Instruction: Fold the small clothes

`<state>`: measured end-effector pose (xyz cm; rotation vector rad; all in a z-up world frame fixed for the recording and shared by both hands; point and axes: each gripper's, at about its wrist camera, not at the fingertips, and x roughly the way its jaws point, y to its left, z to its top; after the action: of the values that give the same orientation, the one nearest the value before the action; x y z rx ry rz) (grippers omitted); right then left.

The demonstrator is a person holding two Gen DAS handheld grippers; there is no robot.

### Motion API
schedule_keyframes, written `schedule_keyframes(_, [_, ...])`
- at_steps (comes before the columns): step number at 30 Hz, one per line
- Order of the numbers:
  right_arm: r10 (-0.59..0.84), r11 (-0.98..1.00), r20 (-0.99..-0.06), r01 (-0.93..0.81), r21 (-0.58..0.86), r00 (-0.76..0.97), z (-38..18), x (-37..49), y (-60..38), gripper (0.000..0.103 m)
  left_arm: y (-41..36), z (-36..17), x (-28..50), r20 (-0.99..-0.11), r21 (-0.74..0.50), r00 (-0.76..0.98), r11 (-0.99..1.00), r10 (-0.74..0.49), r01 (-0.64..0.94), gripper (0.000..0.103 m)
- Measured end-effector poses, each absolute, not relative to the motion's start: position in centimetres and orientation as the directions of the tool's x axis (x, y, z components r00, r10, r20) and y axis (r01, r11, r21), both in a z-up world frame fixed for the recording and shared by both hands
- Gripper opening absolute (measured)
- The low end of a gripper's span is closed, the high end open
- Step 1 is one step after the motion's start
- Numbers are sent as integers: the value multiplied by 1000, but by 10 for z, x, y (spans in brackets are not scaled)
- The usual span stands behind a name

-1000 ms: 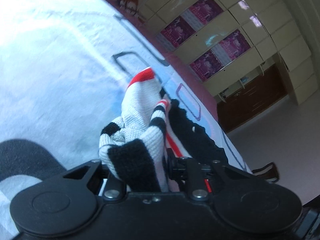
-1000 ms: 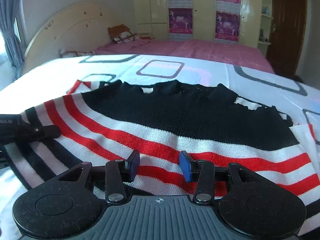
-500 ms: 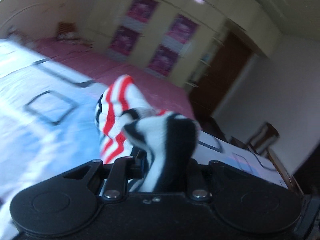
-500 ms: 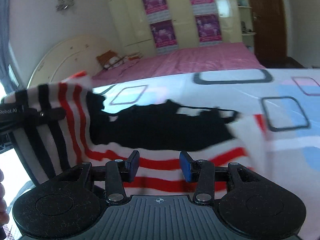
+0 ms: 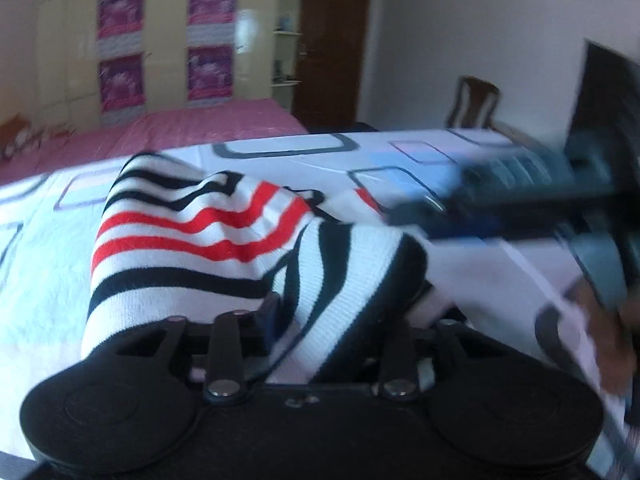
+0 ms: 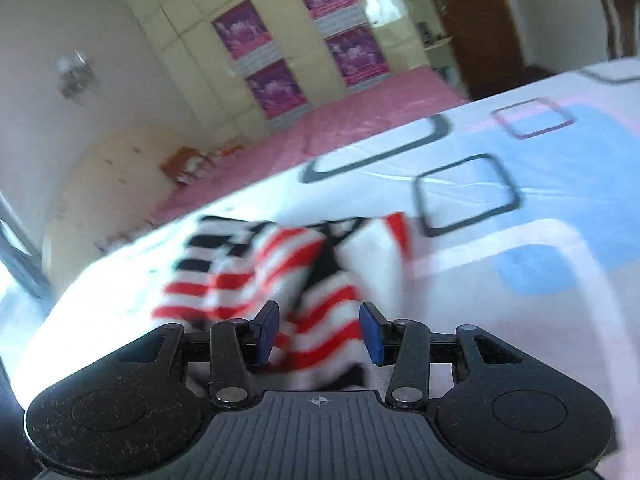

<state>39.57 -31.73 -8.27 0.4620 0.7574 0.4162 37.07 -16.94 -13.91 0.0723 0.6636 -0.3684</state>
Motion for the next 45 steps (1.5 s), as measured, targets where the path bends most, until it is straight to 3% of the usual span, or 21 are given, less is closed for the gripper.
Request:
schedule_keyframes(1, [536,808,-549,-201,553,641,-83,398,-314,58,-170,-137,365,-612,-41,722,925,-322,377,57])
schedule_keyframes(2, [552,798,-547,-208,565,629,-84,401,-309,85,-167,-135,360,-612,-38,717,918,-334,395,63])
schedule_keyframes(3, [561,795,-549,-218,566,620,-84,403,-300,91,-166,-133,354,-612,-34,712,911,-344,412,70])
schedule_keyframes(8, [586,792,-605,-223,568,540,-99,418,-275,90,-144,-118,331,-607,-50,705,904,-366,425,70])
schedule_keyframes(10, [591,790,-620,-214,574,516,-110,424,-272,81,-128,-111,321,-591,-80,721,916,-361,393,70])
schedule_keyframes(11, [598,784,-623,-208,585,504,-115,428,-272,66,-122,-108,320,-587,-89,732,926,-347,367,70])
schedule_keyframes(12, [597,784,-627,-200,587,500,-117,430,-271,62,-114,-105,321,-585,-100,741,936,-329,336,70])
schedule_keyframes(17, [590,792,-635,-204,576,499,-118,434,-264,60,-76,-97,337,-581,-172,779,971,-235,164,70])
schedule_keyframes(20, [588,791,-633,-195,579,503,-123,442,-266,40,-67,-97,349,-591,-170,784,980,-189,108,70])
schedule_keyframes(21, [601,780,-621,-203,592,502,-121,440,-268,28,-65,-97,353,-595,-167,783,981,-180,98,70])
schedule_keyframes(22, [610,773,-613,-208,599,502,-118,440,-268,24,-64,-99,356,-601,-171,778,981,-180,95,70])
schedule_keyframes(31, [533,837,-533,-320,443,657,-66,412,-285,21,-67,-99,376,-594,-250,761,959,-261,134,70])
schedule_keyframes(35, [469,873,-560,-263,410,683,-74,403,-310,21,-84,-108,382,-591,-264,747,948,-304,177,70])
schedule_keyframes(39, [491,849,-627,-169,501,605,-114,409,-329,21,-95,-128,386,-636,-264,702,945,-320,192,70])
schedule_keyframes(45, [493,824,-595,-121,553,635,-99,384,-350,27,-91,-145,384,-664,-267,679,947,-314,176,74])
